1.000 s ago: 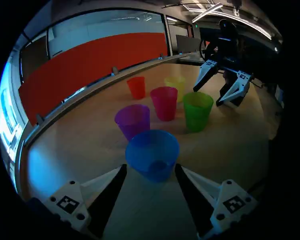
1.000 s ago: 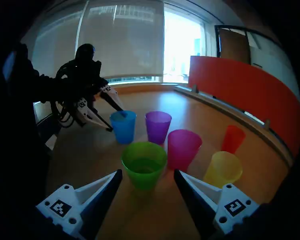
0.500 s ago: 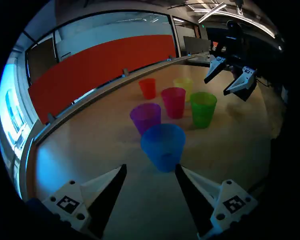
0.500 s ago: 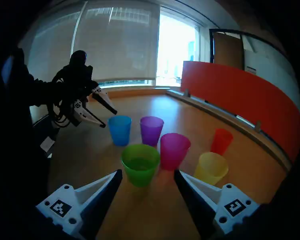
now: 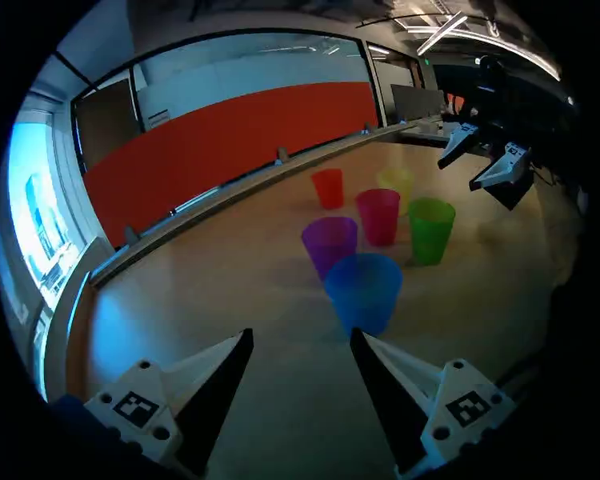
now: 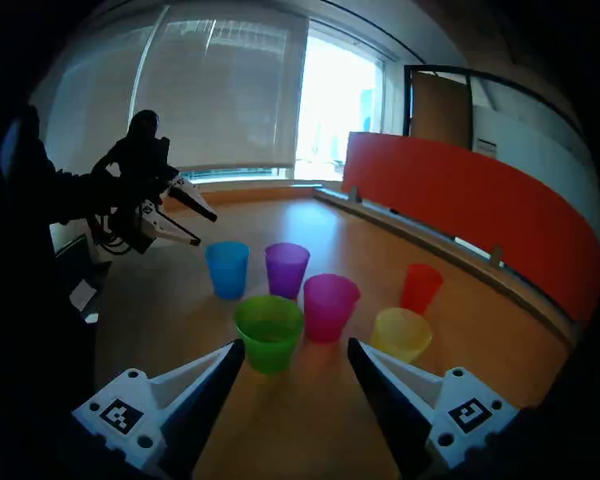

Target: Pour water

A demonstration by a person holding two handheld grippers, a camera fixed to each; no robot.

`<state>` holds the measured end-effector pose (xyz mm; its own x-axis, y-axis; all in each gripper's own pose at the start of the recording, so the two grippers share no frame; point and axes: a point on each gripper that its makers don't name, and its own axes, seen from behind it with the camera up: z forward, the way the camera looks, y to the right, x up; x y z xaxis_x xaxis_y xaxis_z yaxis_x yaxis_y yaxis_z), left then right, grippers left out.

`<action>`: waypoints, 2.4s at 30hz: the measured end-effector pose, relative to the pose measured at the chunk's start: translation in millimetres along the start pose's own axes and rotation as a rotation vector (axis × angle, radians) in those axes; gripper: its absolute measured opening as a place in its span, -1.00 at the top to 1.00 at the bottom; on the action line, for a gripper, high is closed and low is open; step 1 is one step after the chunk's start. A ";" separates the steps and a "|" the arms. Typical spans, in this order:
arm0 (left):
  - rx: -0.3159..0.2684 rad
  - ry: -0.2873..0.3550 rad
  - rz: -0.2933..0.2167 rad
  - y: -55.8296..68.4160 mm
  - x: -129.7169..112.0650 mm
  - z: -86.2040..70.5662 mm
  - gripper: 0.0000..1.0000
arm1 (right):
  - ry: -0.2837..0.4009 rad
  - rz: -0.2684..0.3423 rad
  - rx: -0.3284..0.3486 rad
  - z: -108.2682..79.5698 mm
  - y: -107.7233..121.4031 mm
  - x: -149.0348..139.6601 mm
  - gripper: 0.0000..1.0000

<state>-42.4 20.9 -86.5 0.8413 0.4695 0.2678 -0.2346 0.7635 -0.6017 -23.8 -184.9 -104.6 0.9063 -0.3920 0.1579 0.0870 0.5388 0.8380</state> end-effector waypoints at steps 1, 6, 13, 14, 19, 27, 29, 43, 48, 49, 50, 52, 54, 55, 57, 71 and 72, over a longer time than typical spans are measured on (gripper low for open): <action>0.010 0.005 -0.004 -3.2 1.1 -1.6 -0.79 | 0.002 0.001 -0.010 -1.1 1.7 0.5 -1.00; 0.062 0.036 -0.029 -19.0 7.7 -7.2 -0.80 | 0.018 0.014 -0.056 -5.7 10.8 3.7 -1.00; 0.139 0.099 -0.080 -42.8 23.1 -13.3 -0.79 | 0.066 0.069 -0.130 -15.7 27.7 13.2 -1.00; 0.150 0.108 -0.086 -46.3 25.9 -14.6 -0.79 | 0.073 0.073 -0.141 -17.3 29.7 15.1 -1.00; 0.209 0.152 -0.114 -63.5 38.9 -19.4 -0.80 | 0.099 0.076 -0.204 -23.9 37.4 22.7 -1.00; 0.305 0.211 -0.179 -88.0 51.1 -26.3 -0.80 | 0.147 0.114 -0.344 -38.3 62.9 31.8 -1.00; 0.326 0.234 -0.199 -92.4 55.1 -28.5 -0.79 | 0.165 0.131 -0.382 -43.5 70.7 34.3 -1.00; 0.417 0.369 -0.276 -93.3 84.3 -44.0 -0.79 | 0.278 0.170 -0.671 -80.9 118.2 61.5 -1.00; 0.432 0.397 -0.280 -89.1 93.3 -47.4 -0.79 | 0.305 0.186 -0.760 -90.3 131.9 67.0 -1.00; 0.436 0.404 -0.280 -88.5 95.5 -48.5 -0.79 | 0.311 0.198 -0.780 -92.9 135.7 67.4 -1.00; 0.439 0.410 -0.281 -88.1 97.4 -49.4 -0.79 | 0.317 0.208 -0.798 -95.1 139.2 67.8 -1.00; 0.448 0.422 -0.281 -88.6 100.8 -50.8 -0.80 | 0.332 0.231 -0.832 -100.5 145.1 69.5 -1.00; 0.457 0.432 -0.283 -89.7 103.4 -51.4 -0.79 | 0.349 0.249 -0.859 -105.1 149.6 71.6 -1.00; 0.461 0.436 -0.286 -90.3 104.1 -50.9 -0.80 | 0.361 0.254 -0.867 -106.4 150.9 73.1 -1.00; 0.467 0.442 -0.293 -91.5 105.4 -49.9 -0.79 | 0.379 0.261 -0.880 -108.4 153.3 74.9 -1.00; 0.481 0.473 -0.326 -90.9 114.5 -41.0 -0.79 | 0.371 0.280 -0.945 -111.3 169.9 60.0 -1.00; 0.480 0.475 -0.328 -90.5 114.9 -40.2 -0.80 | 0.371 0.284 -0.946 -110.7 170.4 59.3 -1.00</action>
<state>95.1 -12.1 -31.5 0.9988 0.0254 -0.0420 -0.0304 0.9919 -0.1233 90.6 -33.8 -10.3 0.9998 0.0066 -0.0189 -0.0062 0.9998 0.0215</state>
